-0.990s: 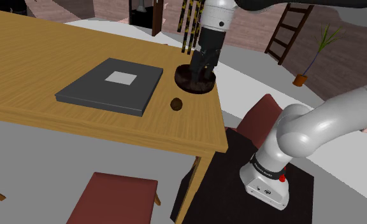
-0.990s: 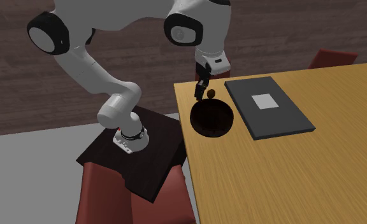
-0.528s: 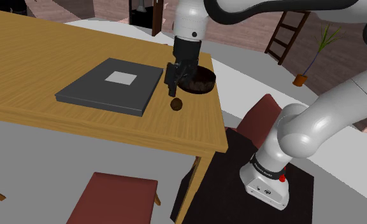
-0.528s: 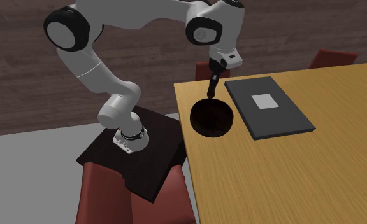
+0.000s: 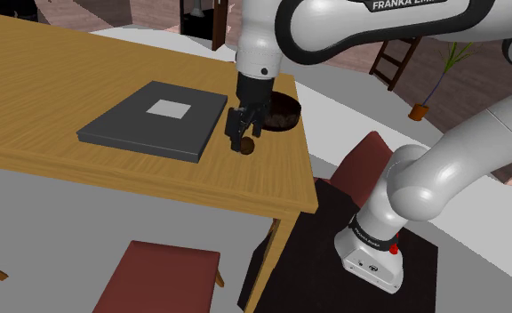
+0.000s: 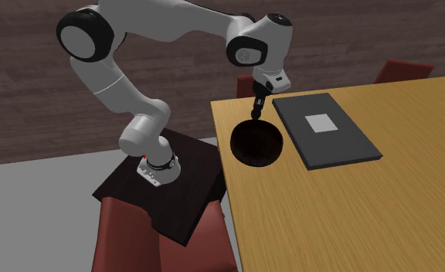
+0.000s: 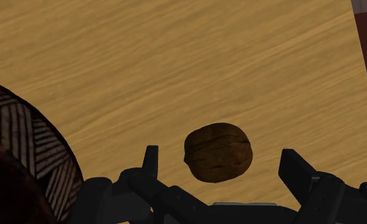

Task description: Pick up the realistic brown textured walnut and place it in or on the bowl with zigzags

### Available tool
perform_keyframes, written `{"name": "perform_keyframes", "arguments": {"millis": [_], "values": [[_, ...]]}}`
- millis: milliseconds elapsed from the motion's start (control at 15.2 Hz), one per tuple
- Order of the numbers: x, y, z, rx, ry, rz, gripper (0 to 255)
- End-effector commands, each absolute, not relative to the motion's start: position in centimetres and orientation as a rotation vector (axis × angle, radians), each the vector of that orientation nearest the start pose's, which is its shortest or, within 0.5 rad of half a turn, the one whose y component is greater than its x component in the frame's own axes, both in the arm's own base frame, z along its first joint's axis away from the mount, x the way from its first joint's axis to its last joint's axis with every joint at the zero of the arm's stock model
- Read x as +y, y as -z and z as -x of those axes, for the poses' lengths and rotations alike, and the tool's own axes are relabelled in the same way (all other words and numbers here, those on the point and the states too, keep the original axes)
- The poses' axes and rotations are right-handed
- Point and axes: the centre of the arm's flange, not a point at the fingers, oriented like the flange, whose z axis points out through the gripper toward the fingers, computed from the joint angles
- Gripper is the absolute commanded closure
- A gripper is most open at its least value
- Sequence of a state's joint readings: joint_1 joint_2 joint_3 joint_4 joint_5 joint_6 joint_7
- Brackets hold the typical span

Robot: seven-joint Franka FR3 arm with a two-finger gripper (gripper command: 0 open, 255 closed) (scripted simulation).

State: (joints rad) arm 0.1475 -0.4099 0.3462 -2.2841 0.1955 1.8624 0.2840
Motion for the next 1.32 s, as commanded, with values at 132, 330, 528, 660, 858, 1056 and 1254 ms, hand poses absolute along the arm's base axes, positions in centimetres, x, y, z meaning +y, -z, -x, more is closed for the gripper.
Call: {"name": "perform_keyframes", "arguments": {"millis": [132,330,528,660,858,1056,1254], "values": [[22.9,-49.6,-36.8,-0.188,-0.071,3.099,0],[22.9,-49.6,-36.8,-0.188,-0.071,3.099,0],[22.9,-49.6,-36.8,-0.189,-0.071,3.099,255],[22.9,-49.6,-36.8,-0.189,-0.071,3.099,255],[22.9,-49.6,-36.8,-0.189,-0.071,3.099,255],[22.9,-49.6,-36.8,-0.188,-0.071,3.099,255],[22.9,-51.2,-36.8,-0.188,-0.071,3.099,255]]}}
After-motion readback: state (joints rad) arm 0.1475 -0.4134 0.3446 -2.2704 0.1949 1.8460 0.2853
